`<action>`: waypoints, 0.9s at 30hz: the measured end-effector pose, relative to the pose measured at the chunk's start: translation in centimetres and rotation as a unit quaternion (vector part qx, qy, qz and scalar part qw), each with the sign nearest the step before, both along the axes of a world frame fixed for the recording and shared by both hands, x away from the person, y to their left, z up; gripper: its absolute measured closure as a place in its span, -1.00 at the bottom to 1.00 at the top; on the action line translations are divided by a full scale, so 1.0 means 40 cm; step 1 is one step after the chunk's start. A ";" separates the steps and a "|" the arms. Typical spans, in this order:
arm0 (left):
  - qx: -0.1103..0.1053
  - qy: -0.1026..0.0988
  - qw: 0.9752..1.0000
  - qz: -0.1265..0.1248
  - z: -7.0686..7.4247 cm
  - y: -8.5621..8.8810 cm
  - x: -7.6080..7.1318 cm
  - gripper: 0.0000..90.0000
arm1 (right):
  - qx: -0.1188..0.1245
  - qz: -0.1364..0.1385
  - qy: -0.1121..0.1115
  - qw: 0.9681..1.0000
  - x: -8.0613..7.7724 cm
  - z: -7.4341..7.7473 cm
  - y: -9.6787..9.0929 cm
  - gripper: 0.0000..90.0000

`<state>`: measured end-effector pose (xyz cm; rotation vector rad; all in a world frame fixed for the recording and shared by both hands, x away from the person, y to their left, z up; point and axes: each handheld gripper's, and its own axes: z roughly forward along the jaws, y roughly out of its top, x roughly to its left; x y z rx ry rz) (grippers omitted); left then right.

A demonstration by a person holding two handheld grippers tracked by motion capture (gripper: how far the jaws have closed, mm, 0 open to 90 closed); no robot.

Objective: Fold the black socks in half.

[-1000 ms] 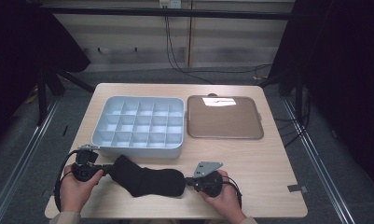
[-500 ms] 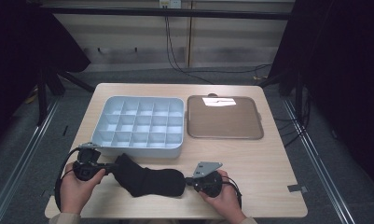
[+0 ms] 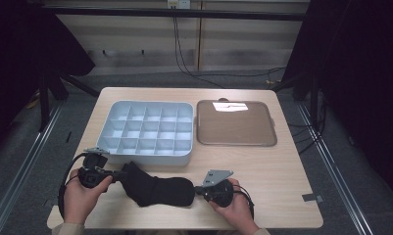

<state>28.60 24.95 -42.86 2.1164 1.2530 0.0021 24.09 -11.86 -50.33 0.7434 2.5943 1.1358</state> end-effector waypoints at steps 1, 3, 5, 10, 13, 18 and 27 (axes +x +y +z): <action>0.001 0.001 1.000 -0.001 0.001 -0.001 0.001 0.84 | 0.000 0.000 0.000 1.000 0.000 0.000 0.000 1.00; 0.001 -0.001 1.000 -0.002 0.005 -0.003 0.000 0.84 | -0.003 0.002 -0.003 1.000 0.000 0.000 0.001 1.00; 0.002 -0.001 1.000 -0.003 0.010 -0.009 -0.001 0.84 | -0.003 0.001 -0.002 1.000 -0.001 0.001 0.002 1.00; 0.000 -0.002 1.000 -0.014 0.023 -0.025 0.000 0.84 | 0.000 -0.001 0.000 1.000 -0.002 -0.001 -0.001 1.00; -0.006 -0.002 1.000 -0.021 0.032 -0.033 -0.001 0.84 | 0.005 -0.002 0.003 1.000 -0.005 -0.001 -0.002 1.00; -0.008 -0.006 0.999 -0.032 0.043 -0.048 -0.004 0.85 | 0.006 -0.004 0.006 1.000 -0.003 -0.001 -0.001 1.00; -0.001 -0.010 0.999 -0.044 0.054 -0.066 -0.010 0.85 | 0.007 -0.007 0.009 1.000 -0.002 -0.001 0.001 1.00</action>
